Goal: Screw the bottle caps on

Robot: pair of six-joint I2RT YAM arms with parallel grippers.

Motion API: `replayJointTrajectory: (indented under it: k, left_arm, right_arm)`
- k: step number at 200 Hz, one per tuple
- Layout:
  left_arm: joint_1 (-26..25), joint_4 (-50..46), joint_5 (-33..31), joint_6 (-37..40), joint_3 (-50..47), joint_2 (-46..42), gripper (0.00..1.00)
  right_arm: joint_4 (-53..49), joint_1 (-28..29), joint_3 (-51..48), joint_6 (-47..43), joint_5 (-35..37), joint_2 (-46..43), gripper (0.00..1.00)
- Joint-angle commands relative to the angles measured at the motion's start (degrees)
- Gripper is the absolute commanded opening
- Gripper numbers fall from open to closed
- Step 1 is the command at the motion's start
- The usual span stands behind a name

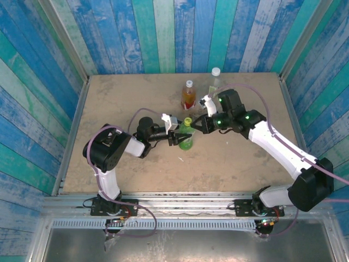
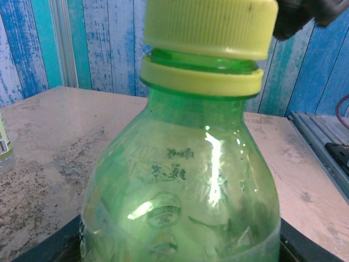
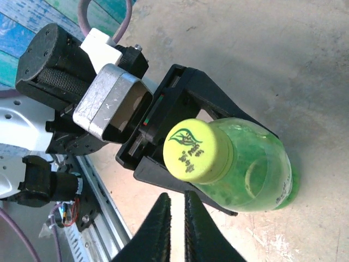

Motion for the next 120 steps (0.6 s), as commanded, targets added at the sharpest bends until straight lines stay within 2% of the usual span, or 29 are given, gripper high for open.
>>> replayJointTrajectory:
  k: [1,20,63,120]
  left_arm:
    - [0.3,-5.9,-2.0,0.8,-0.5,1.7,0.6]
    - [0.3,-5.9,-2.0,0.9,-0.6,1.8,0.6]
    - [0.3,-5.6,-1.8,0.8,-0.5,1.9,0.6]
    - [0.2,-5.5,-2.2,0.7,-0.9,1.6,0.6]
  right_arm:
    - [0.1,-0.7,1.3,0.6,2.4,-0.6,0.19]
    - [1.9,-1.4,3.1,1.0,3.0,1.4,0.28]
    - [0.9,-1.4,8.7,-0.7,-1.3,8.2,0.3]
    - [1.5,-1.5,3.0,0.2,-3.8,4.7,0.17]
